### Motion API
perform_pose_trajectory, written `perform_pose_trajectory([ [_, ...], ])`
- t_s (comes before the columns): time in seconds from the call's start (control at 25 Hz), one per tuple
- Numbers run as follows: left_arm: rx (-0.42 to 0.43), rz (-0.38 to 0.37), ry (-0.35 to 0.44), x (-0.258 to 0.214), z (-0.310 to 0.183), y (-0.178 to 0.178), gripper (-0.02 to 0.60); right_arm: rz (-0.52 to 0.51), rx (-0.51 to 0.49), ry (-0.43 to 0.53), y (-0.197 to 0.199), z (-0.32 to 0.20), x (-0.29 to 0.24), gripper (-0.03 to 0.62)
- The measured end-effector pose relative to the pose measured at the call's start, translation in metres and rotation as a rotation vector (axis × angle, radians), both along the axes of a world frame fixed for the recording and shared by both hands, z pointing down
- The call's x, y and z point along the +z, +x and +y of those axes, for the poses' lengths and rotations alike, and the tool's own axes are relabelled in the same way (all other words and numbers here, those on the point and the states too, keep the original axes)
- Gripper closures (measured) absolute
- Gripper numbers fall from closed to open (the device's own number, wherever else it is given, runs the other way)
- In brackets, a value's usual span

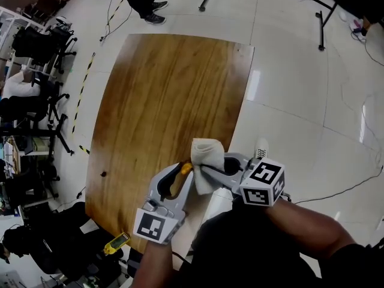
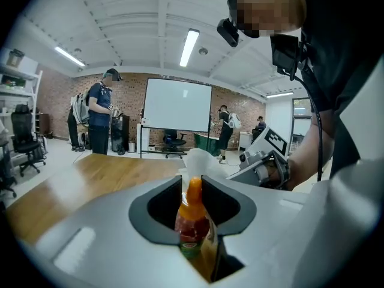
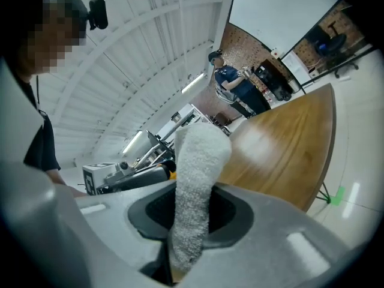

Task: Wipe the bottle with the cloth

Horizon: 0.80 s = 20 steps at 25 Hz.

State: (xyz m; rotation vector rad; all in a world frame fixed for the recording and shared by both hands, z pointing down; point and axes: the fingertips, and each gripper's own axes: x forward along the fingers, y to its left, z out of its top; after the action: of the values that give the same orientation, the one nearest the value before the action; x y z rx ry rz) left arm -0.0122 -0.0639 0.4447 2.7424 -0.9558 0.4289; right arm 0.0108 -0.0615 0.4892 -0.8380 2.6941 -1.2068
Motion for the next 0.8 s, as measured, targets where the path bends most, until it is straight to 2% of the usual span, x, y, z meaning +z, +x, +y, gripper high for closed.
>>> perform_pose_trajectory([
  [0.2, -0.002, -0.001, -0.004, 0.002, 0.002, 0.0, 0.463, 0.003, -0.011, -0.005, 0.0, 0.001, 0.01, 0.52],
  [0.4, -0.007, -0.001, -0.002, 0.001, -0.001, 0.002, 0.463, 0.047, -0.034, 0.017, 0.002, 0.003, 0.013, 0.52],
  [0.8, -0.028, 0.02, -0.002, 0.0, -0.002, -0.001, 0.463, 0.035, -0.042, -0.018, 0.003, 0.011, 0.025, 0.52],
])
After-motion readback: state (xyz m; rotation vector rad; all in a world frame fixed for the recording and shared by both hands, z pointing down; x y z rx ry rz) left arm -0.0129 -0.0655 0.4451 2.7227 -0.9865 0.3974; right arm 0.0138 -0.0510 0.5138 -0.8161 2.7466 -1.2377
